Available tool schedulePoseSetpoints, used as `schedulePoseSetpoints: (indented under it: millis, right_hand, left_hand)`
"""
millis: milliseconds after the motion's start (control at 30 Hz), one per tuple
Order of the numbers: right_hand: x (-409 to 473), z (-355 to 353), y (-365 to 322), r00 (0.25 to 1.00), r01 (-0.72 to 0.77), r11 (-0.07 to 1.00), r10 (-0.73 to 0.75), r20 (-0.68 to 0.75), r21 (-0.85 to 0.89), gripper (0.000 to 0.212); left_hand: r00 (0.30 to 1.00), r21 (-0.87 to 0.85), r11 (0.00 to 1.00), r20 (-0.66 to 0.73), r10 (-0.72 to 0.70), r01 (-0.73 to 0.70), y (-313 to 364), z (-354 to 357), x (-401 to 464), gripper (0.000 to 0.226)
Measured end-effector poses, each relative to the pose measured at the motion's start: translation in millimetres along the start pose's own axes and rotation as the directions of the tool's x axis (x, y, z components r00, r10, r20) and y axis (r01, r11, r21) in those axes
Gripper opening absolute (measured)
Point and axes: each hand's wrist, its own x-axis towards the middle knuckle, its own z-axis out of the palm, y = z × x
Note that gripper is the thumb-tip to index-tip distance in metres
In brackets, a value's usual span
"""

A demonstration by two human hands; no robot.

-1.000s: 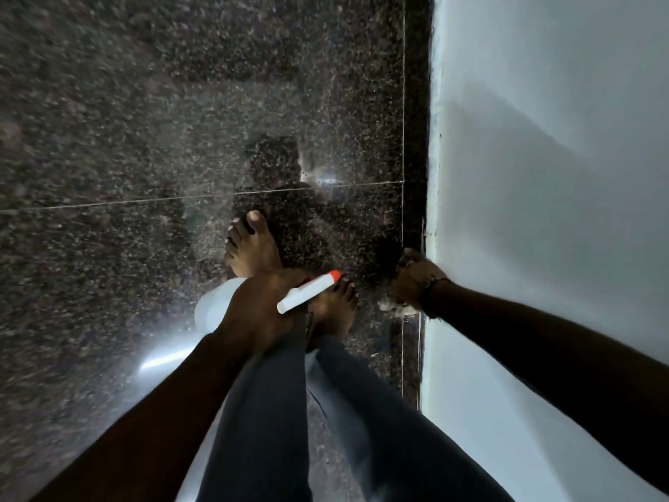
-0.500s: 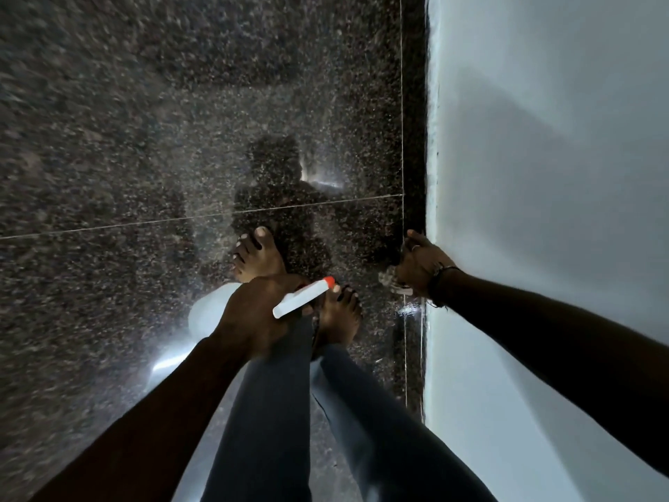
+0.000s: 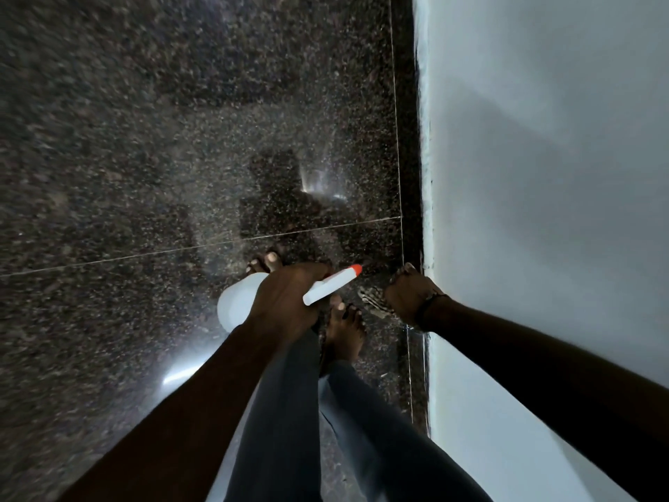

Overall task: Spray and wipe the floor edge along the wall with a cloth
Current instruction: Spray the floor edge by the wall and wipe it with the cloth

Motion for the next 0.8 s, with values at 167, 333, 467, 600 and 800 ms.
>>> schedulePoseSetpoints:
  millis: [167,333,467,600,800]
  right_hand:
    - [-6,-8,10,0.996,-0.067,0.996,0.063,0.061,0.062,0.043]
    - [8,-13,27,0.996,-0.072,0.996,0.07,0.058,0.048,0.037]
    - [34,-9,46,0.994,-0.102,0.989,0.105,0.02,-0.11,0.052]
    - [44,-29,64,0.997,-0.038,0.999,0.039,0.064,-0.023,0.041]
    - [64,-47,78,0.994,-0.083,0.988,0.091,0.059,-0.128,0.038]
  left_hand:
    - [0.992,0.03,0.997,0.106,0.074,-0.077,-5,-9,4,0.049]
    - [0.996,-0.13,0.991,0.089,-0.024,0.036,-4,-25,6,0.01]
    - [0.995,-0.134,0.989,0.076,-0.06,0.07,-21,-29,11,0.024]
    - [0.991,-0.148,0.983,0.086,-0.098,0.11,-31,-28,21,0.017]
    - [0.999,-0.163,0.986,-0.026,-0.046,0.041,-12,-42,37,0.023]
